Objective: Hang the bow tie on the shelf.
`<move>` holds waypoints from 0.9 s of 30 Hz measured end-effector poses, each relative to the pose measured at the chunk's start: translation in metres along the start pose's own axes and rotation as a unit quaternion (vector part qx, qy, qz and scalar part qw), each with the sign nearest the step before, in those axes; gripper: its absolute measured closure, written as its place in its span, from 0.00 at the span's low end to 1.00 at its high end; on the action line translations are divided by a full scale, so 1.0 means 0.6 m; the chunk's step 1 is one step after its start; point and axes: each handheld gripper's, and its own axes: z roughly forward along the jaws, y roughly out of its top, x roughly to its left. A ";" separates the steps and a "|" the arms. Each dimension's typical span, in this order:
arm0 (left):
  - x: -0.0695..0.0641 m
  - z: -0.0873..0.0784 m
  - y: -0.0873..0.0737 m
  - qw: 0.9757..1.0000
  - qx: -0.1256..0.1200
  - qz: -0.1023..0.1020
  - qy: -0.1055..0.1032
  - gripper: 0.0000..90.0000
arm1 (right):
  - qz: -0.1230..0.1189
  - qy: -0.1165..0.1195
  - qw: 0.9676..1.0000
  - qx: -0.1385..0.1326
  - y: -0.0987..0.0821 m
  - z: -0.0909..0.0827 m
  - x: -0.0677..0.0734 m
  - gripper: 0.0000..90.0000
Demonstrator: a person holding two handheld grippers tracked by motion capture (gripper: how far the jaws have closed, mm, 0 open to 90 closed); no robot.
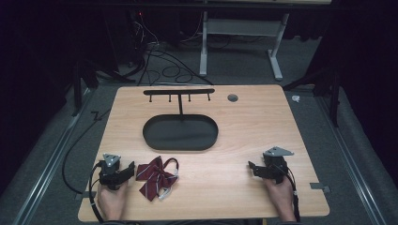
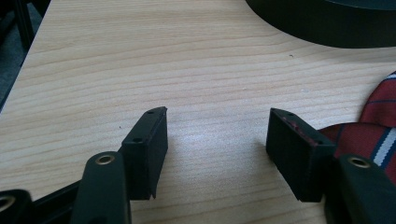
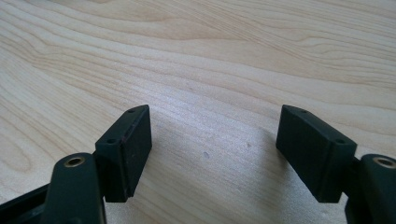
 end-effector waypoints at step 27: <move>0.000 -0.001 -0.001 1.000 0.000 0.001 -0.003 0.44 | 0.001 0.001 1.000 -0.002 0.000 0.000 0.000 0.31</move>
